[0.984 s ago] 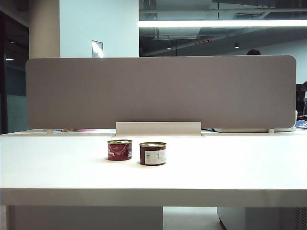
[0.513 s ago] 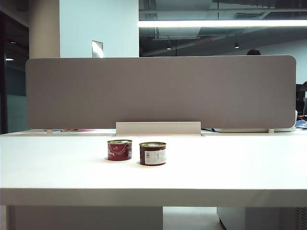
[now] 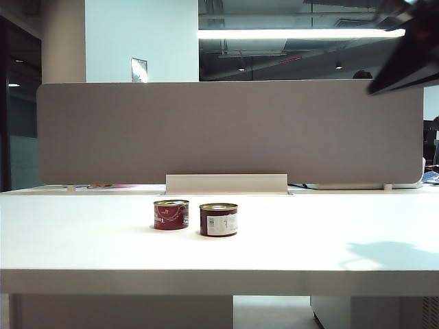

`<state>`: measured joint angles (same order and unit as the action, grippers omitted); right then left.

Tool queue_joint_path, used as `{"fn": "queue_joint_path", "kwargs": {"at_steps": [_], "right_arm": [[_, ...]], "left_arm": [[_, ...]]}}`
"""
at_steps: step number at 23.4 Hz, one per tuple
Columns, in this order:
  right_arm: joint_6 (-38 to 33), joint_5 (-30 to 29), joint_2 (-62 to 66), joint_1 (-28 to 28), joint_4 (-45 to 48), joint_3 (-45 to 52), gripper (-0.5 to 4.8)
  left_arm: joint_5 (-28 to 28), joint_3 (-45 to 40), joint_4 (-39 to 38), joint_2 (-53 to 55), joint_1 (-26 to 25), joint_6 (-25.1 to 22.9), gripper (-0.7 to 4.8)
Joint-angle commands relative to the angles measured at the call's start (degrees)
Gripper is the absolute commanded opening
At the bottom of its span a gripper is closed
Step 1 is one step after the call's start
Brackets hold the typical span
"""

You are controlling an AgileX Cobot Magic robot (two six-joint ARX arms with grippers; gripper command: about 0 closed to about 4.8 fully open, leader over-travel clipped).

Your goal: Stack a can of tomatoes on the right onto the can of tomatoes on the left.

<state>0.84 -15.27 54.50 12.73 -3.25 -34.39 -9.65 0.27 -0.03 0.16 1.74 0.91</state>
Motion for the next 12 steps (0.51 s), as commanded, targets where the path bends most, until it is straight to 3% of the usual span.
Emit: {"fn": "queue_joint_path", "kwargs": {"at_steps": [1,3,9,12], "right_arm": [[1.27,-1.51,9.16,4.11,1.84,-5.27,0.0],[1.66,-3.23,14.82,5.38,1.88,-8.5,0.09],[2.67,-4.39,24.79,7.96,1.79,-14.86,0.79],[2.91,-4.39,29.07,9.33,1.81,-17.66,1.78]], "left_arm": [[-5.16,0.2,-0.33,0.07,-0.04,-0.09,-0.06],[-8.48,0.17,-1.05,0.07,-0.04,-0.07,-0.06],[-10.12,0.17,-1.64,0.07,-0.04,-0.04,-0.06],[-10.1,0.17,-1.66,0.07,-0.04,-0.07,-0.06]]}}
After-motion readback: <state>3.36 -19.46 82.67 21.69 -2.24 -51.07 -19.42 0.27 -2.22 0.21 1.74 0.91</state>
